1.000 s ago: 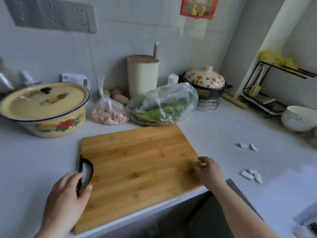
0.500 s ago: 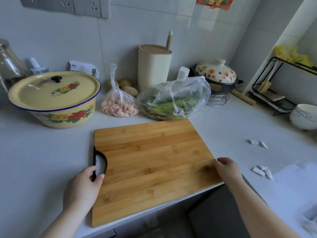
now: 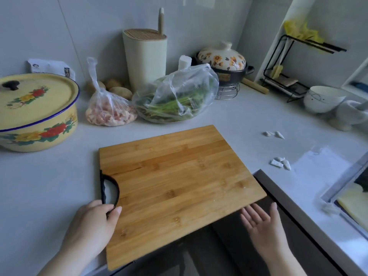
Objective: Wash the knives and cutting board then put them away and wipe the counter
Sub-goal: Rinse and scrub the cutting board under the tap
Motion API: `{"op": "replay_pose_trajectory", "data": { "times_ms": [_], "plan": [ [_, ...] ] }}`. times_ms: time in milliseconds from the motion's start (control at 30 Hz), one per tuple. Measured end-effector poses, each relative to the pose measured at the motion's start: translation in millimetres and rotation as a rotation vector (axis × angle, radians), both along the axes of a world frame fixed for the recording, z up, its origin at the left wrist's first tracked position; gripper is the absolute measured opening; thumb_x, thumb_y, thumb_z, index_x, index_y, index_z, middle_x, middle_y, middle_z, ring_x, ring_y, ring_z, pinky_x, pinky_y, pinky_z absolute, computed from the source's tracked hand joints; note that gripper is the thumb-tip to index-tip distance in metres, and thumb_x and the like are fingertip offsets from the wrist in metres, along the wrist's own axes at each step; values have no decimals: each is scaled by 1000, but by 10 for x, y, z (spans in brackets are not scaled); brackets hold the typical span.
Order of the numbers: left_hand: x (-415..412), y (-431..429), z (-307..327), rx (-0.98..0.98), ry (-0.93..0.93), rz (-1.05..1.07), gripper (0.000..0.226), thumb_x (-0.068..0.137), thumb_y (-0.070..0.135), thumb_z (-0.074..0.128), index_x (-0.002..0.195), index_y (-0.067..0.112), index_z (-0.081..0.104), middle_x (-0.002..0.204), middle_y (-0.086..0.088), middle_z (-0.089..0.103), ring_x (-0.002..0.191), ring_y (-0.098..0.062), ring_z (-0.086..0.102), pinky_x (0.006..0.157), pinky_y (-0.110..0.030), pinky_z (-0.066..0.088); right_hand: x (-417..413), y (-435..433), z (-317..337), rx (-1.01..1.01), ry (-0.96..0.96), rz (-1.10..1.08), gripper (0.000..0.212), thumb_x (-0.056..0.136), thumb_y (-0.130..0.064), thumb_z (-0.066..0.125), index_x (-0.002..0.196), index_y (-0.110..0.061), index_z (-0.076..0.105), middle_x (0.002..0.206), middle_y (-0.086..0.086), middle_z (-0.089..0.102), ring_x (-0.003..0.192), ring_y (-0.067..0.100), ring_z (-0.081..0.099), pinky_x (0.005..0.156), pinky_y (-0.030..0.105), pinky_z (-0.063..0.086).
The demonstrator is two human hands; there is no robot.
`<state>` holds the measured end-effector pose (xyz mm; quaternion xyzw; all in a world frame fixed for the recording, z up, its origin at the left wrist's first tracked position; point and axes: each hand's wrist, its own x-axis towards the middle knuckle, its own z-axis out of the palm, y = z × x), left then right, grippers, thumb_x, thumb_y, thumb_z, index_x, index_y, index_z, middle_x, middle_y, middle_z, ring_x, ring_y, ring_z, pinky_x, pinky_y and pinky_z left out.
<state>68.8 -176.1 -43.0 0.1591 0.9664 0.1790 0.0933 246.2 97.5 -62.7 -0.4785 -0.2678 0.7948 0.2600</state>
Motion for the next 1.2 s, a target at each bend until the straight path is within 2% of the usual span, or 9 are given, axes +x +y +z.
{"op": "replay_pose_trajectory", "data": {
  "times_ms": [133, 200, 333, 500, 700, 867, 967, 1033, 1200],
  "plan": [
    [106, 75, 107, -102, -81, -161, 31, 98, 41, 23, 107, 39, 54, 116, 5, 47, 114, -14, 37, 86, -22, 31, -109, -356, -42, -161, 106, 212, 63, 91, -58, 26, 128, -10, 44, 102, 18, 63, 96, 28, 58, 81, 39, 50],
    [233, 147, 100, -146, -77, -197, 43, 96, 47, 23, 134, 34, 39, 130, 6, 40, 127, -14, 29, 99, -22, 30, -190, -534, -36, -204, 139, 293, 61, 91, -56, 27, 117, -7, 52, 102, 19, 69, 100, 30, 60, 80, 41, 49],
    [351, 198, 69, -241, -44, -200, 52, 95, 51, 22, 141, 28, 29, 136, 6, 36, 130, -14, 27, 103, -24, 30, -209, -721, -44, -257, 166, 388, 55, 92, -52, 28, 115, -9, 54, 99, 15, 72, 92, 28, 68, 80, 41, 49],
    [391, 230, 87, -244, -25, -201, 50, 96, 49, 22, 133, 23, 42, 133, 4, 40, 127, -15, 31, 99, -23, 31, -138, -956, -103, -210, 102, 616, 32, 96, -34, 34, 108, -12, 55, 94, 11, 74, 82, 22, 70, 72, 32, 54],
    [642, 185, 102, -219, -18, -266, 44, 97, 45, 24, 130, 26, 46, 130, 7, 42, 125, -13, 32, 97, -21, 31, 32, -913, -44, 14, 10, 613, 19, 98, -14, 40, 104, -2, 54, 77, 9, 71, 66, 18, 67, 65, 28, 57],
    [1021, 178, 29, -160, 120, -410, 47, 74, 68, 39, 105, 39, 58, 96, 12, 41, 93, -8, 33, 78, -23, 29, 289, -739, 9, 68, -32, 547, 23, 99, -16, 37, 103, -4, 57, 70, 3, 65, 61, 13, 61, 61, 29, 55],
    [1208, 220, -90, -16, 216, -525, 45, 47, 70, 44, 78, 39, 56, 81, 10, 34, 84, -15, 40, 83, -33, 33, 415, -567, 24, 21, -25, 453, 21, 98, -23, 40, 108, -11, 54, 100, 8, 63, 88, 21, 61, 74, 35, 51],
    [1318, 312, -145, 35, 266, -595, 37, 52, 62, 46, 74, 36, 58, 83, 10, 37, 87, -14, 41, 97, -34, 22, 503, -498, 24, -10, 29, 437, 29, 93, -29, 48, 120, -16, 50, 119, 8, 60, 108, 27, 57, 89, 45, 48],
    [1349, 515, -90, 142, 268, -710, 27, 62, 54, 42, 61, 36, 63, 64, 25, 55, 82, -3, 44, 90, -28, 31, 592, -433, 133, 66, 106, 422, 42, 86, -15, 56, 127, -21, 44, 123, 10, 57, 111, 33, 56, 84, 50, 50]
  ]
}}
